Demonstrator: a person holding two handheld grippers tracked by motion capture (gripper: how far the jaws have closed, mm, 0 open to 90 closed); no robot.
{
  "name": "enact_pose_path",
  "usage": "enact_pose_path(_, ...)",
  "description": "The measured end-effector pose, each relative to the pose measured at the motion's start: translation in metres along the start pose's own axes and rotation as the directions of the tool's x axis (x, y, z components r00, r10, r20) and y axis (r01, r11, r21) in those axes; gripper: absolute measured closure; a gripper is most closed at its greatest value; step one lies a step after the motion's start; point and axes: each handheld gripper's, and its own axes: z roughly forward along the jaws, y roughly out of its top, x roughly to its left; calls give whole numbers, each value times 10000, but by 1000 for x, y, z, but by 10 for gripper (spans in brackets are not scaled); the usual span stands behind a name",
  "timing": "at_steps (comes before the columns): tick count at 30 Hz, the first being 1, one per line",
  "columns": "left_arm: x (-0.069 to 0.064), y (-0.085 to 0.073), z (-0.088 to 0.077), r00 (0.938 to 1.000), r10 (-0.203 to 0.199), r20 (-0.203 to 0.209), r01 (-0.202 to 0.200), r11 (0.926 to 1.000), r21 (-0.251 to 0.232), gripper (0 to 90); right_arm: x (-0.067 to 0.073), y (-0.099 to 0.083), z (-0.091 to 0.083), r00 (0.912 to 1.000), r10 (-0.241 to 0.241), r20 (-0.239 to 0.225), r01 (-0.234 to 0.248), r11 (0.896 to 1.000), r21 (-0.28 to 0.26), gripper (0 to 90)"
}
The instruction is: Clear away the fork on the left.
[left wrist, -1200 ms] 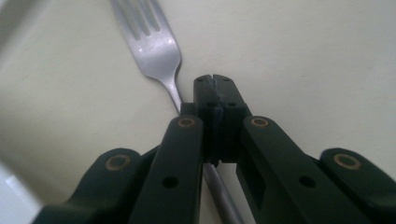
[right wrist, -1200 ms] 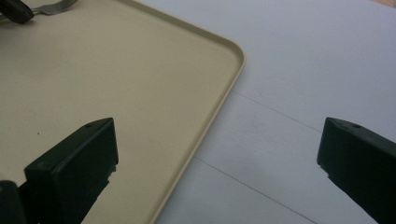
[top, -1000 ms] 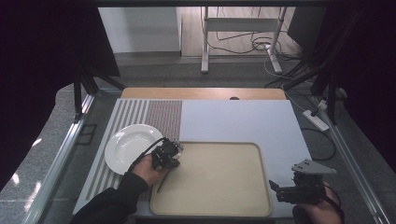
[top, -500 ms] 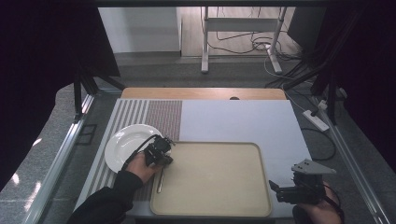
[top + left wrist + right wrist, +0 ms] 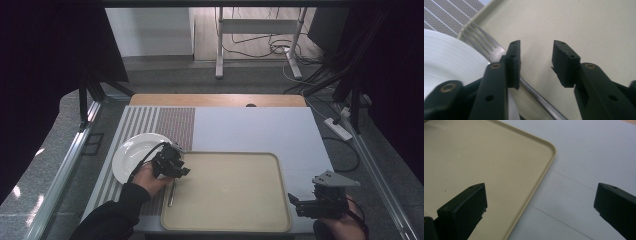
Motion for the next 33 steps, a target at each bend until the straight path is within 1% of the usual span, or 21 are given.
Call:
enact_pose_path(2, 0, -1, -3, 9999, 88, -63, -88, 9999, -120, 543, 0, 0, 0, 10000, -5, -2, 5, 10000, -1, 0)
enact_pose_path(4, 0, -2, -6, 9999, 112, -122, -116, 9995, -309, 499, 0, 0, 0, 10000, -12, -7, 12, 10000, -1, 0)
enact_pose_path(8, 2, -5, -11, 10000, -73, -61, 68, 9979, -638, 392, 0, 0, 0, 10000, -17, -9, 17, 10000, -3, 0)
enact_pose_path(9, 2, -5, -12, 9998, -172, -44, 168, 9972, -728, 367, 0, 0, 0, 10000, -20, -11, 20, 10000, -6, 0)
enact_pose_path(10, 3, -6, -13, 9999, -151, -46, 147, 9971, -751, 339, 0, 0, 0, 10000, -24, -7, 24, 10000, -5, 0)
enact_pose_path(11, 3, -7, -14, 9998, -217, -26, 214, 9965, -810, 311, 0, 0, 0, 10000, -28, -8, 28, 10000, -4, 0)
enact_pose_path(14, 5, -9, -15, 9993, -367, 84, 373, 9949, -933, 252, 0, 0, 0, 10000, -31, -17, 31, 10000, -13, 0)
enact_pose_path(17, 6, -11, -17, 9980, -596, 229, 618, 9922, -1082, 203, 0, 0, 0, 10000, -52, -23, 52, 10000, -8, 0)
enact_pose_path(18, 6, -12, -18, 9981, -549, 275, 575, 9926, -1068, 181, 0, 0, 0, 10000, -57, -26, 57, 10000, -7, 0)
enact_pose_path(21, 6, -13, -20, 9981, -543, 307, 573, 9924, -1091, 165, 0, 0, 0, 10000, -73, -27, 73, 10000, -2, 0)
enact_pose_path(23, 7, -14, -21, 9972, -606, 440, 652, 9915, -1125, 155, 1, 0, 0, 10000, -67, -26, 67, 10000, -8, 0)
enact_pose_path(27, 7, -17, -24, 9965, -695, 458, 746, 9896, -1227, 125, 1, 0, 0, 10000, -76, -19, 76, 10000, -3, 0)
enact_pose_path(30, 8, -19, -25, 9963, -799, 323, 834, 9884, -1272, 74, 1, 0, 0, 10000, -57, -12, 57, 10000, -6, 0)
enact_pose_path(31, 8, -20, -26, 9967, -777, 231, 800, 9886, -1278, 62, 0, 0, 0, 10000, -50, -7, 50, 10000, -16, 0)
enact_pose_path(33, 8, -22, -27, 9963, -847, 144, 858, 9878, -1297, 49, 1, 0, 0, 10000, -51, -8, 51, 10000, -15, 0)
